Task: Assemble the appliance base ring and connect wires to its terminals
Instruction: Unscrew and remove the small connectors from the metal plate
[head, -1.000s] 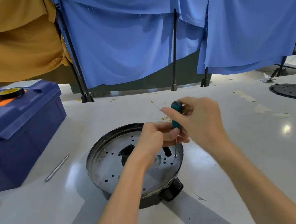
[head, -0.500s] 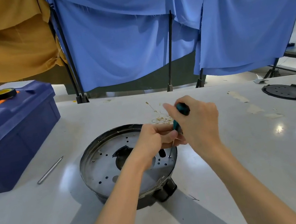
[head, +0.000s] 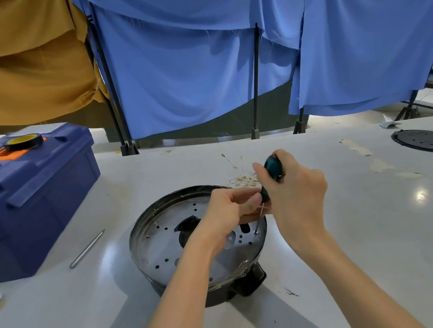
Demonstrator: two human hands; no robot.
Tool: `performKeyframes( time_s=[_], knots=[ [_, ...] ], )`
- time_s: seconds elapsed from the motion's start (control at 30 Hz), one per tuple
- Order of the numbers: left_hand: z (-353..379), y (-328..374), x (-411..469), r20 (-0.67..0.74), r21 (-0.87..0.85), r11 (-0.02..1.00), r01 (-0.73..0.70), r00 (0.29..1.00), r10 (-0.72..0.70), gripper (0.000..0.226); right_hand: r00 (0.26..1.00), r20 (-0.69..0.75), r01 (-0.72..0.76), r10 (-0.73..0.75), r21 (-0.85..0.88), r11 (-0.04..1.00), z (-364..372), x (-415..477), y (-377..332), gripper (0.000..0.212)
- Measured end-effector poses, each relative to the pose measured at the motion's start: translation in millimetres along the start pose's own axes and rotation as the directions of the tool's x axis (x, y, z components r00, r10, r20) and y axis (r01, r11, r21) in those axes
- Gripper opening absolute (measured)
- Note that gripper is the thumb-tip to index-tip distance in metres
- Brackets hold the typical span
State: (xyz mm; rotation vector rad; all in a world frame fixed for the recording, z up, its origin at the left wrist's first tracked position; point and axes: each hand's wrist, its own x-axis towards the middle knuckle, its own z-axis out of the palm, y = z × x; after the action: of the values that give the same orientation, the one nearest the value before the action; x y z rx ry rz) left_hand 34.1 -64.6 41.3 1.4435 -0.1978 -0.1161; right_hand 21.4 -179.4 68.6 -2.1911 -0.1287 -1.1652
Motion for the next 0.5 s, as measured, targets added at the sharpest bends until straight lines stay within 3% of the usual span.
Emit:
performKeyframes(
  time_s=[0.07, 0.17, 0.23, 0.33, 0.4, 0.5],
  knots=[
    [4, 3, -3, 0.01, 0.042, 0.999, -0.009, 1.0, 0.009, 0.02, 0.999, -0.026, -0.037, 0.038, 0.029, 0.999, -8, 1, 8, 0.037],
    [8, 7, -6, 0.009, 0.124, 0.991, -0.041, 0.999, 0.04, 0.02, 0.984, 0.094, -0.157, 0.151, 0.055, 0.986, -19, 12, 19, 0.049],
    [5, 9, -8, -0.036, 0.285, 0.955, -0.078, 0.995, 0.092, 0.017, 0.979, 0.091, -0.192, 0.18, 0.142, 0.971, -26, 23, 25, 0.041],
    [-11, 6, -15, -0.126, 0.61, 0.791, -0.053, 0.979, 0.163, 0.008, 0.973, -0.048, -0.206, 0.228, 0.28, 0.938, -43, 43, 36, 0.023],
    [-18, 5, -23, -0.146, 0.731, 0.682, 0.014, 0.98, 0.137, 0.029, 0.948, 0.015, -0.305, 0.319, 0.341, 0.889, -50, 52, 49, 0.016],
    [-12, 3, -40, -0.129, 0.822, 0.564, 0.081, 0.991, 0.046, 0.072, 0.825, 0.339, -0.557, 0.453, 0.344, 0.756, -42, 46, 68, 0.012]
  ],
)
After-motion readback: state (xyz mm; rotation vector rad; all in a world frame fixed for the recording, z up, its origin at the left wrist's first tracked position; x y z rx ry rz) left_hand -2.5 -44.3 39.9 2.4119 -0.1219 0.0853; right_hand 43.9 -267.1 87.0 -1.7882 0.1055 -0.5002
